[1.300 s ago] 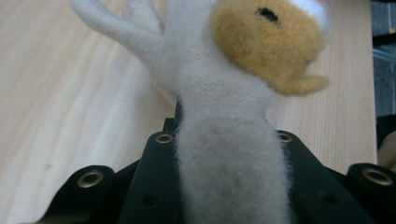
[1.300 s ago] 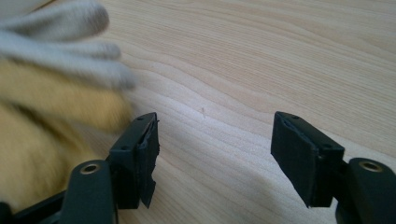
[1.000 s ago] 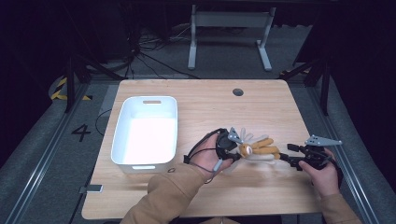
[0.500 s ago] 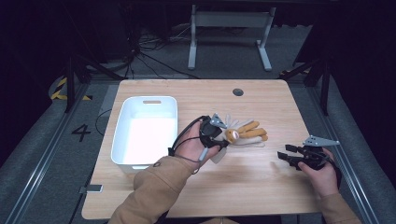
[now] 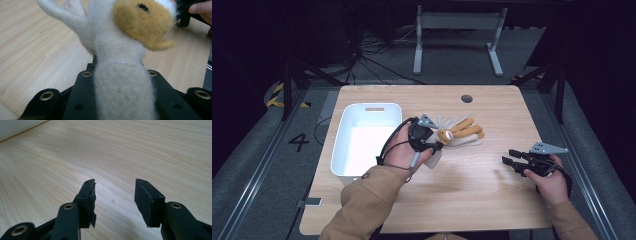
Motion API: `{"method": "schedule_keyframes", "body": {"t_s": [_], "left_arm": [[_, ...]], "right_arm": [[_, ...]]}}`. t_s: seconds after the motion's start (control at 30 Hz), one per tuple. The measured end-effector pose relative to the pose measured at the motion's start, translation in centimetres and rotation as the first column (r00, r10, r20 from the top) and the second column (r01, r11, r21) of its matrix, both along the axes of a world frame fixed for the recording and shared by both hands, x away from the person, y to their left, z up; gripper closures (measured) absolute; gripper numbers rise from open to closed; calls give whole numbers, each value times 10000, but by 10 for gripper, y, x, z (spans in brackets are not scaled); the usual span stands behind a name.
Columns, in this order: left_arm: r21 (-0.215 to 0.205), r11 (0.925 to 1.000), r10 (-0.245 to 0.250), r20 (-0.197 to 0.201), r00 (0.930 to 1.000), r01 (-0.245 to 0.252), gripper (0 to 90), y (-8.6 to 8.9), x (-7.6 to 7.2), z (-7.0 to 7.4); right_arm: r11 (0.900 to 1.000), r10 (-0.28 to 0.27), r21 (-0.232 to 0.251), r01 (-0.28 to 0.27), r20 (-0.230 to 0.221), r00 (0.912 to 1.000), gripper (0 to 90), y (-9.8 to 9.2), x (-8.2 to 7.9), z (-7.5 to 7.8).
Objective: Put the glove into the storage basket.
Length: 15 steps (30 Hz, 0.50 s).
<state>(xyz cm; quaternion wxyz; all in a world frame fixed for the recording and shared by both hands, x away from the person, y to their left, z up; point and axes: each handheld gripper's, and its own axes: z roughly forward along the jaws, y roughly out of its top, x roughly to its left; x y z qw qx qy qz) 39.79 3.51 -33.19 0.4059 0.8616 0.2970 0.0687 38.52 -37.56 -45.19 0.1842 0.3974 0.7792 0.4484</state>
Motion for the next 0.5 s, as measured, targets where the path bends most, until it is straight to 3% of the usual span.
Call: {"method": "schedule_keyframes", "body": {"t_s": [0.17, 0.3, 0.5], "left_arm": [[25, 9983, 591, 8, 9983, -591, 747, 21, -2, 6], [55, 9957, 921, -37, 9957, -921, 747, 30, -4, 9], [-98, 9861, 1658, -68, 9861, -1658, 745, 50, -5, 14]], "right_arm": [[9997, 254, -2, -254, -392, 9989, 517, 10, 10, -2], [9994, 353, 39, -352, -452, 9984, 518, 15, 16, -3], [9977, 629, 297, -612, -591, 9963, 500, 25, 24, -2]]}}
